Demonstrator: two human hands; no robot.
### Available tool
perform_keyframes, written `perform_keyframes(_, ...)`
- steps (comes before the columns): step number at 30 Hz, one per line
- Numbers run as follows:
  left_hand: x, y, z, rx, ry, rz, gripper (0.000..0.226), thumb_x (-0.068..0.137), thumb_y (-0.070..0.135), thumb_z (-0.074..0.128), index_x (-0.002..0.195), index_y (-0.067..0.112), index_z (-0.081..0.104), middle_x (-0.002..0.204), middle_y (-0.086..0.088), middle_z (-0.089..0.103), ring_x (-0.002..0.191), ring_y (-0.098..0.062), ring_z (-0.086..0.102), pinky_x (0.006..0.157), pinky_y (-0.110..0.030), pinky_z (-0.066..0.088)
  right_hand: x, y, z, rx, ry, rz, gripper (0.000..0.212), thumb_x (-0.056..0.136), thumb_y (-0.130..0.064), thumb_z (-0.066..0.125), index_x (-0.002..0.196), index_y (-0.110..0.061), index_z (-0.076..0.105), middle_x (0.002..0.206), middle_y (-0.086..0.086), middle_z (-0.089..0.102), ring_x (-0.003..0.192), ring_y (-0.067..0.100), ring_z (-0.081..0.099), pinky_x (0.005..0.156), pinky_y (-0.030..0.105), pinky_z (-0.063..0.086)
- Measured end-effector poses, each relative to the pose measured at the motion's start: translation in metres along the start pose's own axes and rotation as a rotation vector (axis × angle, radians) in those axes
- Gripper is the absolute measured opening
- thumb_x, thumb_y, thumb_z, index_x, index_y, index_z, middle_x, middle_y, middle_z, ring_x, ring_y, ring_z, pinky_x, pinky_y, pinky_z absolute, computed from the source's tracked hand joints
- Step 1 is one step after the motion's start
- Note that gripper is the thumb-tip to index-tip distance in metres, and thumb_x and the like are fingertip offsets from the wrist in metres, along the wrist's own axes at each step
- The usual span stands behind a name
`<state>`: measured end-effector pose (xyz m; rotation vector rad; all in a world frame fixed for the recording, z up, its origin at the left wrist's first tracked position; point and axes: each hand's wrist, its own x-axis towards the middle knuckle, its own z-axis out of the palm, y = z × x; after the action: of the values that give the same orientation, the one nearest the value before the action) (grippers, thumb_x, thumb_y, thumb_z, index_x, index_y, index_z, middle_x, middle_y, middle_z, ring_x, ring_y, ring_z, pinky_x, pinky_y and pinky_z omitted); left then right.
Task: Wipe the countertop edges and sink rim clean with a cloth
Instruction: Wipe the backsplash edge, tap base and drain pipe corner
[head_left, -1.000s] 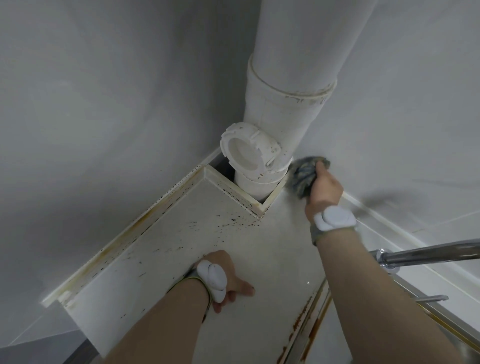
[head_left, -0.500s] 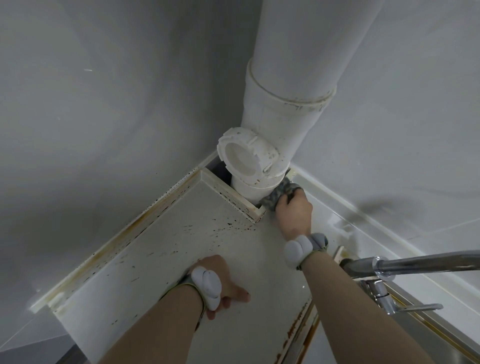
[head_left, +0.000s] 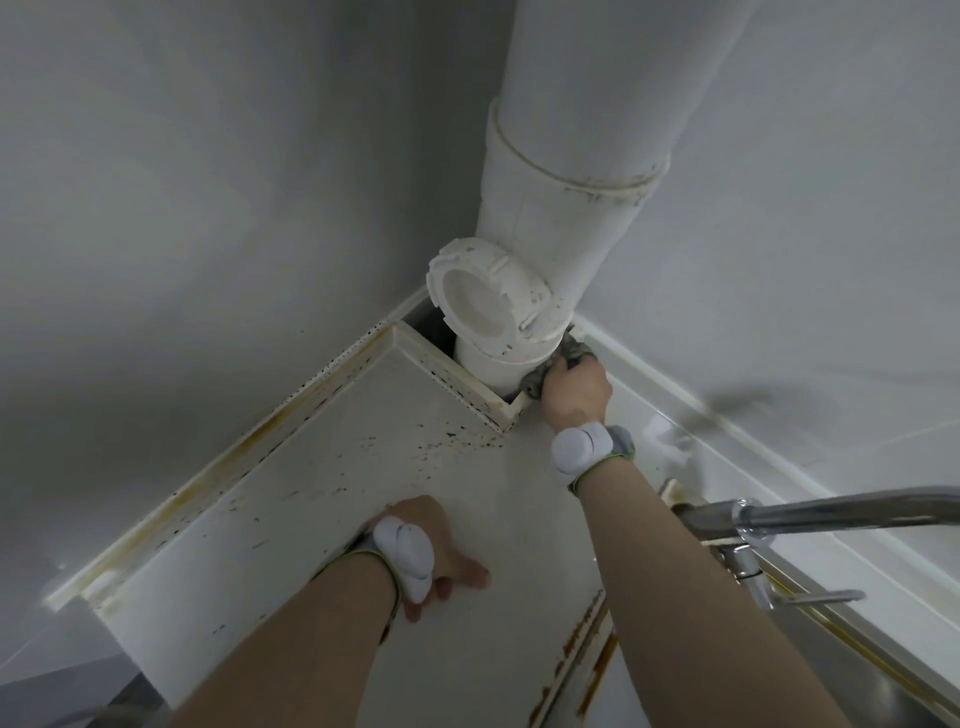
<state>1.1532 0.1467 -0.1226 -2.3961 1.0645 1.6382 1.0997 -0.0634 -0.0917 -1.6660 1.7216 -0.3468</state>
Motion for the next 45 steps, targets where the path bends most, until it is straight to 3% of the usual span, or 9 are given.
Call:
perform_keyframes(6, -0.007, 0.01, -0.001, -0.029, -0.233, -0.045, 0.051, 0.083, 0.061, 0.063, 0.065, 0.014, 0.056, 0.096, -0.016, 0.068, 0.056, -0.017, 0.053, 0.052, -0.022, 0.041, 0.022, -0.024, -0.006, 0.121, 0.05, 0.03, 0.029, 0.095, -0.022, 0.045, 0.117, -0.01, 0.058, 0.124, 0.012, 0.06, 0.113, 0.031, 0.055, 0.089, 0.03, 0.043)
perform_keyframes(11, -0.004, 0.007, 0.0, -0.104, -0.084, -0.033, 0.047, 0.076, 0.057, 0.073, 0.069, 0.012, 0.063, 0.062, -0.004, 0.065, 0.05, -0.018, 0.061, 0.054, -0.021, 0.051, 0.025, -0.022, -0.011, 0.142, 0.031, 0.008, 0.031, 0.093, -0.026, 0.047, 0.119, -0.014, 0.059, 0.124, 0.01, 0.061, 0.115, 0.031, 0.054, 0.09, 0.027, 0.041)
perform_keyframes(15, -0.003, 0.01, 0.0, -0.152, -0.246, -0.126, 0.052, 0.077, 0.055, 0.073, 0.058, 0.011, 0.055, 0.049, -0.006, 0.055, 0.046, -0.022, 0.052, 0.056, -0.025, 0.048, -0.01, -0.006, 0.001, 0.132, 0.026, -0.036, 0.029, 0.097, -0.021, 0.04, 0.12, -0.013, 0.056, 0.123, 0.012, 0.06, 0.11, 0.032, 0.055, 0.08, 0.029, 0.04)
perform_keyframes(19, -0.002, 0.012, 0.002, -0.167, -0.236, -0.126, 0.052, 0.077, 0.053, 0.075, 0.056, 0.01, 0.054, 0.048, -0.004, 0.056, 0.042, -0.022, 0.052, 0.059, -0.032, 0.051, -0.044, 0.017, 0.01, 0.05, 0.024, -0.11, 0.028, 0.098, -0.022, 0.035, 0.114, -0.007, 0.054, 0.113, 0.017, 0.061, 0.098, 0.036, 0.057, 0.072, 0.034, 0.043)
perform_keyframes(24, -0.001, 0.01, 0.002, -0.111, -0.186, -0.107, 0.054, 0.07, 0.06, 0.077, 0.054, 0.012, 0.058, 0.045, -0.006, 0.057, 0.045, -0.023, 0.056, 0.051, -0.024, 0.047, -0.013, -0.005, 0.009, 0.155, 0.06, -0.026, 0.028, 0.095, -0.02, 0.039, 0.116, -0.013, 0.056, 0.121, 0.012, 0.06, 0.108, 0.033, 0.057, 0.088, 0.035, 0.046)
perform_keyframes(28, -0.007, 0.013, -0.001, -0.094, -0.258, -0.11, 0.05, 0.089, 0.055, 0.059, 0.064, 0.012, 0.052, 0.076, -0.012, 0.066, 0.05, -0.018, 0.052, 0.063, -0.025, 0.05, 0.02, -0.023, -0.005, 0.153, 0.044, -0.037, 0.023, 0.094, -0.026, 0.045, 0.11, -0.015, 0.056, 0.122, 0.006, 0.061, 0.107, 0.024, 0.056, 0.087, 0.024, 0.038)
perform_keyframes(33, -0.011, 0.014, -0.001, -0.099, -0.232, -0.104, 0.051, 0.085, 0.056, 0.064, 0.063, 0.011, 0.053, 0.052, -0.005, 0.055, 0.06, -0.027, 0.065, 0.071, -0.03, 0.054, -0.008, -0.012, -0.001, 0.111, 0.026, -0.064, 0.031, 0.094, -0.02, 0.039, 0.12, -0.013, 0.054, 0.125, 0.01, 0.059, 0.112, 0.031, 0.055, 0.091, 0.031, 0.044)
perform_keyframes(36, -0.008, 0.011, 0.002, -0.081, -0.19, -0.088, 0.053, 0.076, 0.06, 0.071, 0.059, 0.013, 0.054, 0.041, -0.001, 0.055, 0.04, -0.018, 0.056, 0.057, -0.023, 0.046, -0.046, 0.006, 0.008, 0.011, -0.023, -0.095, 0.03, 0.096, -0.019, 0.034, 0.115, -0.008, 0.054, 0.119, 0.017, 0.059, 0.105, 0.036, 0.055, 0.083, 0.038, 0.046)
perform_keyframes(45, -0.007, 0.013, 0.001, -0.027, -0.213, -0.047, 0.054, 0.08, 0.064, 0.064, 0.06, 0.015, 0.056, 0.059, -0.005, 0.058, 0.051, -0.018, 0.054, 0.051, -0.019, 0.041, -0.013, -0.011, -0.002, 0.14, -0.044, 0.037, 0.033, 0.095, -0.016, 0.04, 0.122, -0.009, 0.056, 0.124, 0.013, 0.059, 0.113, 0.032, 0.055, 0.085, 0.031, 0.042)
